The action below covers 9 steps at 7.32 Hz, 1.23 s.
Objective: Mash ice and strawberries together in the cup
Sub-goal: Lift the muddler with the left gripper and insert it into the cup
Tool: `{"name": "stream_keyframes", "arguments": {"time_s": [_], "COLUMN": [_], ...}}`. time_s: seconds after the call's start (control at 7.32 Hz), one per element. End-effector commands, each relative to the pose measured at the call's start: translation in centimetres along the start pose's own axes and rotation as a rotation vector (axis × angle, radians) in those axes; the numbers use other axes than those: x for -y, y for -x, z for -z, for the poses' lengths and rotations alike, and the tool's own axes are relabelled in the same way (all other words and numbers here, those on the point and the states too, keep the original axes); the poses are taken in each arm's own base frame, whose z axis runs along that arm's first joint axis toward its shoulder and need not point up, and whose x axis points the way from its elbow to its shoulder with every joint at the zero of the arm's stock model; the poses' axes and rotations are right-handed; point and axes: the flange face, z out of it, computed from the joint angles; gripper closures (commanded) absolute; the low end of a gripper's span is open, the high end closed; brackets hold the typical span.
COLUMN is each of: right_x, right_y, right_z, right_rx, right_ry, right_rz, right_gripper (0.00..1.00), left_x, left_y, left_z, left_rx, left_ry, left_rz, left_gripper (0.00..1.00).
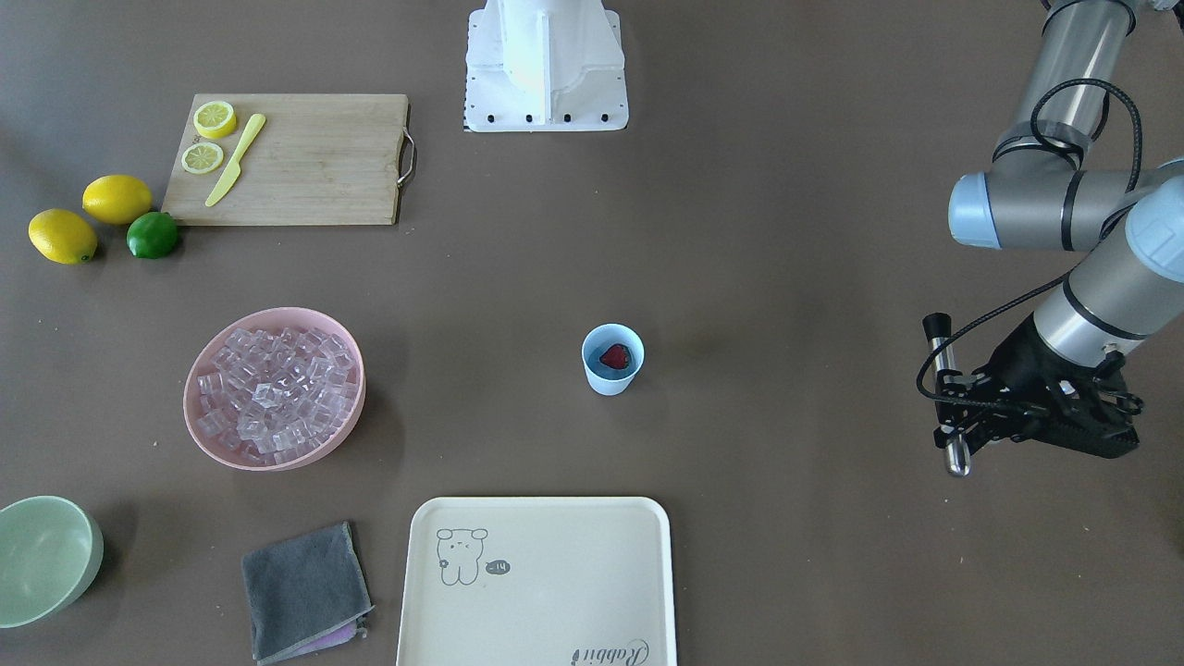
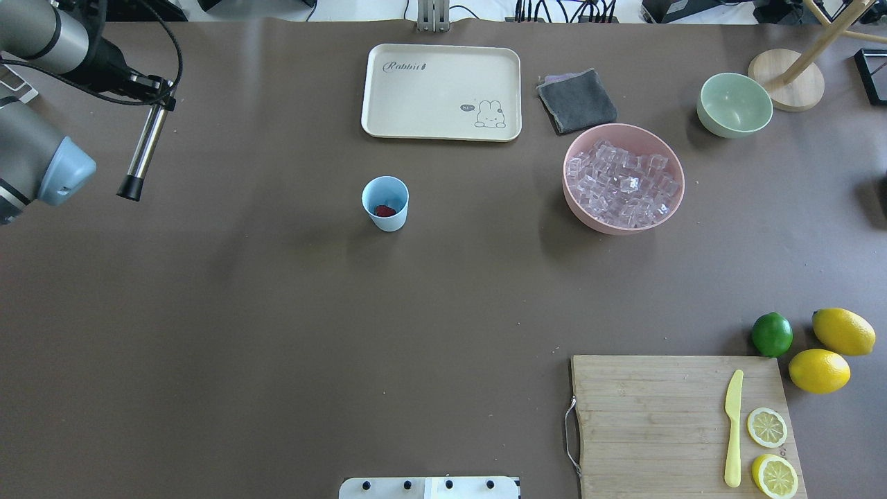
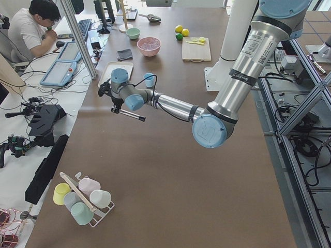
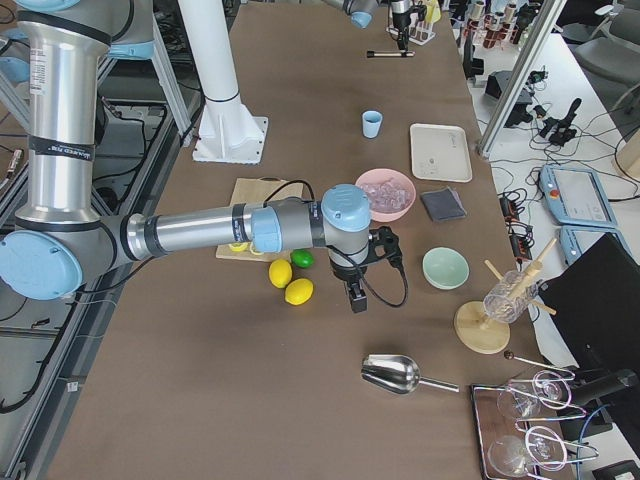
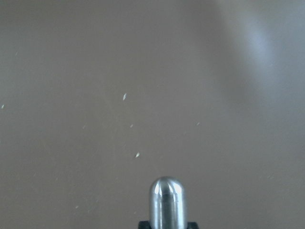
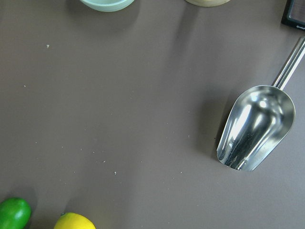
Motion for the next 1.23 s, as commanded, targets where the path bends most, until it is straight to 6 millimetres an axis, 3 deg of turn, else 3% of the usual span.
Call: {"name": "stream_keyframes", "arguments": {"time_s": [0.0,0.27,0.41,0.55,0.68,0.96,1.09], "right_x": [0.4,-0.6,-0.8,-0.8,-0.8,-0.9,-1.0], "right_y": [0.1,-0.2,-0.4,-0.5,-0.5,-0.8,-0.7], "right_z": [0.2,-0.2,-0.4,-0.5,-0.6,-0.8,-0.8], "right_rx": [-0.001,0.003,0.002,0.002,0.004,0.004,0.005], "right_ry": [-0.006,0.006,0.010,0.012,0.013,0.019,0.019], "right_rz": [0.011,-0.001,-0.006,-0.011,-0.012,-0.013,-0.013], "right_gripper": [0.02,0.02,0.02,0.02,0.02,0.02,0.02], "left_x": [5.5,1.7,-1.9,-3.7,-3.7,-2.4,-2.1], "left_y": [-9.9,-18.7,-24.3,-27.3,-28.8,-29.9,-29.5], "left_z": [4.5,3.2,0.6,0.2,1.5,2.9,1.7], "left_rx": [-0.039,-0.161,-0.213,-0.237,-0.257,-0.253,-0.213], "left_ry": [-0.196,-0.347,-0.446,-0.517,-0.553,-0.601,-0.625], "left_rz": [0.067,0.127,0.157,0.159,0.158,0.161,0.170], "left_gripper": [1.00,1.00,1.00,1.00,1.00,1.00,1.00]}}
